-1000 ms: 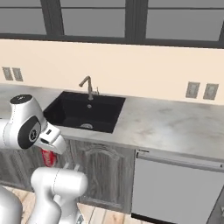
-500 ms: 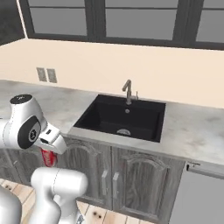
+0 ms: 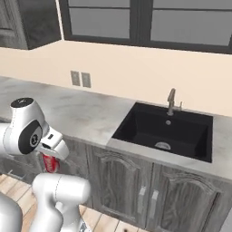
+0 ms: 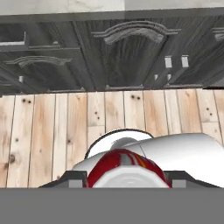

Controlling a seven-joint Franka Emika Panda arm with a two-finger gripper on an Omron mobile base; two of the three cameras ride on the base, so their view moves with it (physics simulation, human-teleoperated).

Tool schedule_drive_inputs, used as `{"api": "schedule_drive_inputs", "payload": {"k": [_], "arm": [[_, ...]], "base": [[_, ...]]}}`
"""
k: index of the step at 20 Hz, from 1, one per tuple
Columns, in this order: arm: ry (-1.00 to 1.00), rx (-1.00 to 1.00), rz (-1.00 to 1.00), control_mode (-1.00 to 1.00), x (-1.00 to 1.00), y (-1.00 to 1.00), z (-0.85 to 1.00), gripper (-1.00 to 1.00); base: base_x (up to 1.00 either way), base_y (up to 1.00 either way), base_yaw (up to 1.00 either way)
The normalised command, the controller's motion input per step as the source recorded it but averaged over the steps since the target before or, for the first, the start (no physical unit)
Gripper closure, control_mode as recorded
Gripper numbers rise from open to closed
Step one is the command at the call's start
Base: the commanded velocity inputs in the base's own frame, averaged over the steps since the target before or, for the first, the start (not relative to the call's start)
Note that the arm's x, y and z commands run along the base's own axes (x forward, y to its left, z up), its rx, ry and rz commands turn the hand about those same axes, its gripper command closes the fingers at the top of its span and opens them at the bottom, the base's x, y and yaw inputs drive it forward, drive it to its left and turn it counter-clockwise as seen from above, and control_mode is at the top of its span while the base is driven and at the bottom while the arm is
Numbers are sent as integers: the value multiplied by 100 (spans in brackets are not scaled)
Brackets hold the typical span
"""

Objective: Four empty soda cans are scattered around the kitchen. Gather all the cans and cluster them next to the stove for recycling.

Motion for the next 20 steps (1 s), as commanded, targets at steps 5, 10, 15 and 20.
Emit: {"api": "schedule_drive_inputs", "payload": {"k": [5,10,15,20], "arm": [[0,0,0,100,0,0,0,100],[0,0,0,100,0,0,0,100],[0,0,0,100,0,0,0,100],[0,0,0,100,0,0,0,100]], "base": [[0,65,27],[3,58,30],[9,55,32],[9,55,33]]}}
